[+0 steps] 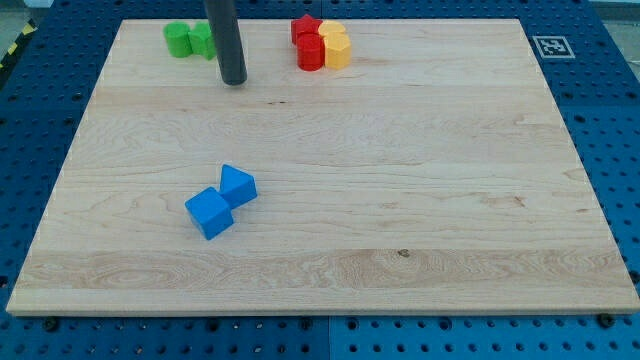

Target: Separate the blue cube and blue triangle

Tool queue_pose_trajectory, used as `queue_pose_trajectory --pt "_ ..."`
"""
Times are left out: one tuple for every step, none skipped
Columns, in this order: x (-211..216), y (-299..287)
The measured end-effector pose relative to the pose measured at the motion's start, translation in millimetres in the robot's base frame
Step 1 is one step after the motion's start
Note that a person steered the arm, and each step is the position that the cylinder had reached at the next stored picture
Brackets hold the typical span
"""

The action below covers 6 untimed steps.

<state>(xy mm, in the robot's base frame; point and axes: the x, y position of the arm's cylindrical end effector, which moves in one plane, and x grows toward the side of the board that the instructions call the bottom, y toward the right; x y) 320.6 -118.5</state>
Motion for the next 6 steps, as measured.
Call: queue_pose_trajectory --pt "7 0" --pt "8 0" --pt "10 0" --pt "10 0" --pt "19 0" --pt "56 0"
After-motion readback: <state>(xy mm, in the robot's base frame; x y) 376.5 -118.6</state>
